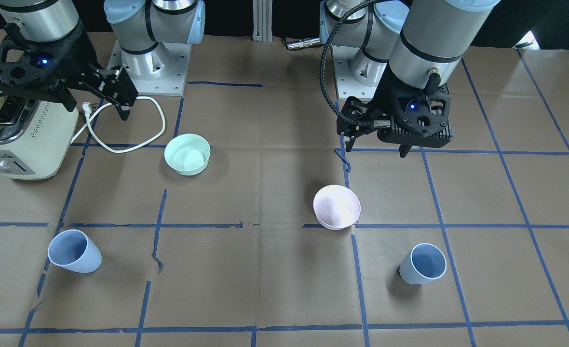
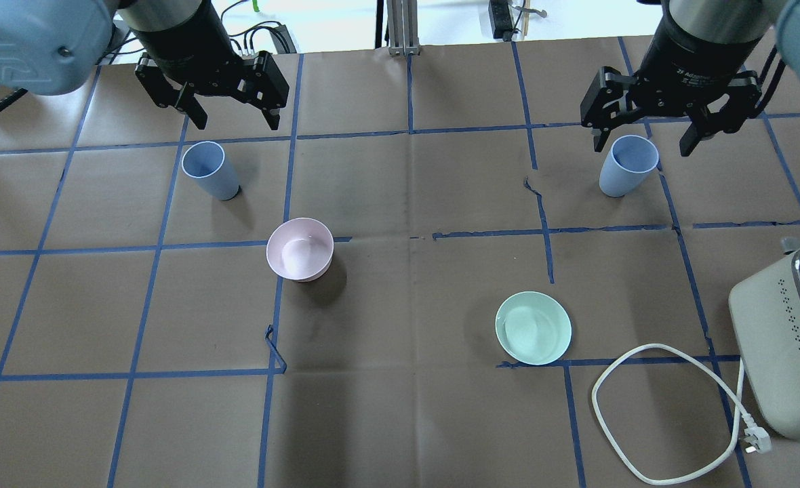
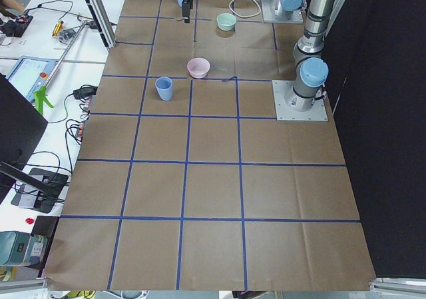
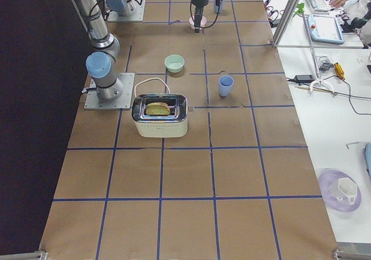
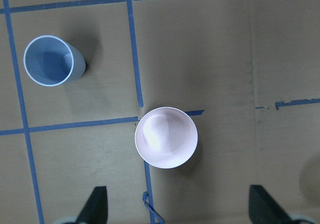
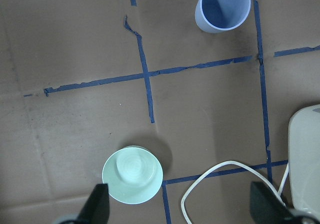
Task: Stack blue cups with both arms
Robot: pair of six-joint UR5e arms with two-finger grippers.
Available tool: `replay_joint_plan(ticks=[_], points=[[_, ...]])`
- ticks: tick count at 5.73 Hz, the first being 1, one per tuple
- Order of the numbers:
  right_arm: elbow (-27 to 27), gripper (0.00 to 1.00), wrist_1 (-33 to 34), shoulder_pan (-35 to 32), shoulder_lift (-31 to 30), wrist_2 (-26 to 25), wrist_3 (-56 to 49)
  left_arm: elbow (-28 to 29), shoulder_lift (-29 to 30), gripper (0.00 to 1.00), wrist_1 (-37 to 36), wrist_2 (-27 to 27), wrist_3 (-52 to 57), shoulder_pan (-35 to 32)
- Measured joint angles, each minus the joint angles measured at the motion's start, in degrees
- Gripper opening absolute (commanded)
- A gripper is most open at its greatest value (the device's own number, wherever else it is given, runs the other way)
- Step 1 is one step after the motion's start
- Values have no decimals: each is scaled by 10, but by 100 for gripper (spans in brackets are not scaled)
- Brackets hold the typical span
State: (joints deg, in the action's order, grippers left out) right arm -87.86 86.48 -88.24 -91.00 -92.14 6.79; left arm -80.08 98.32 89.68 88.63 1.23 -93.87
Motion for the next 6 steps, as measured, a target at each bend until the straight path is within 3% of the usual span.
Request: replay_joint_plan(ticks=[2, 5, 6], points=[[-1, 100, -1, 0, 0, 0, 0, -21, 13, 99, -13, 1, 13, 33], [-3, 100, 7, 7, 4, -2, -17, -74, 85, 98, -165, 4, 69, 84], [-2, 100, 28, 36, 11, -2, -56, -77, 110, 98, -202, 4, 88, 96]])
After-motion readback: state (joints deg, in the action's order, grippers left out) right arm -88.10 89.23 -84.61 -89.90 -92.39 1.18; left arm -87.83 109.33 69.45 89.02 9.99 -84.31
